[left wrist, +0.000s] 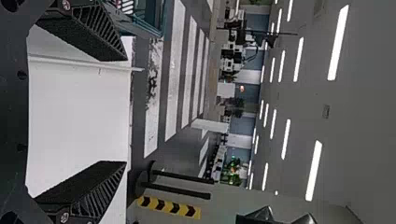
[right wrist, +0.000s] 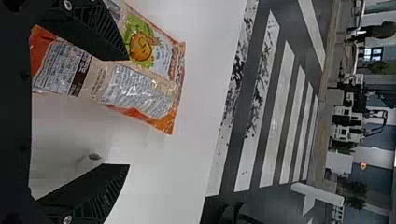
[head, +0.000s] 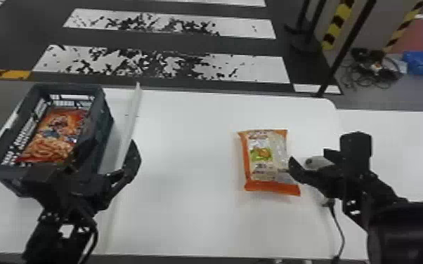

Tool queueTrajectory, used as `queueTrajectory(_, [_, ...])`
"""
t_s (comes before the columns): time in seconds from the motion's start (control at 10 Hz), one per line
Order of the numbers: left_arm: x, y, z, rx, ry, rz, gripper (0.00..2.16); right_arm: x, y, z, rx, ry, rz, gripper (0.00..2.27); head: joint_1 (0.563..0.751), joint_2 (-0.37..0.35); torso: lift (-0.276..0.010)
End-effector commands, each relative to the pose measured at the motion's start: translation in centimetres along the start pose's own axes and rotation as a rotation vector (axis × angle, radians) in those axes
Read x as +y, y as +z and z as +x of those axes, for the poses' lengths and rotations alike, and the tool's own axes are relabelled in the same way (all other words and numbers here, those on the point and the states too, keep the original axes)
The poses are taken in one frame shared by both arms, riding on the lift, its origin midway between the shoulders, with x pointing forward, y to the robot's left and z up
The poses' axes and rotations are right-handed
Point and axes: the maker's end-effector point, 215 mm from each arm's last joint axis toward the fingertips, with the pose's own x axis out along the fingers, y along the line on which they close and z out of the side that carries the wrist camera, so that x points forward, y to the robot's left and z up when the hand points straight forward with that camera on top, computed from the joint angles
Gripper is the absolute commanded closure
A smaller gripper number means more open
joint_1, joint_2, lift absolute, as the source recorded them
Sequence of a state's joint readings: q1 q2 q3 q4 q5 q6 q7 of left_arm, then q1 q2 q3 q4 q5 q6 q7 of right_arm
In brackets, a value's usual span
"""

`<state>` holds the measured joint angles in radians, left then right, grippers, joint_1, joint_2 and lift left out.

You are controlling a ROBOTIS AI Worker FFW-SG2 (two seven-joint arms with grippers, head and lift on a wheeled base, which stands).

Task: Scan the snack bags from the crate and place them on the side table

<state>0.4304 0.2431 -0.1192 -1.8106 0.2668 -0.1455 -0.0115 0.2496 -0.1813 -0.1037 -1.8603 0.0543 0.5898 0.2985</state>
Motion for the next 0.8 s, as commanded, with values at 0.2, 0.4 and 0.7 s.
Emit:
queueTrajectory(0.2, [-0.1, 0.0, 0.0, 0.001, -0.004, 0.001, 0.08, -3.8, -3.8, 0.2, 0.068, -0.061, 0.009, 0.05, 0.695, -0.139, -0.050])
queueTrajectory(0.4, [-0.1, -0.1, -0.1, 0.001, -0.003, -0.001, 0.08, -5.1, -5.5, 0.8, 0.100, -0.078, 0.006, 0.05, 0.695, -0.159, -0.050])
queueTrajectory(0.7, [-0.2, 0.0, -0.1, -0.003, -0.004, -0.001, 0.08, -6.5, -7.6, 2.0, 0.157, -0.085, 0.003, 0.10, 0.695, -0.191, -0.050])
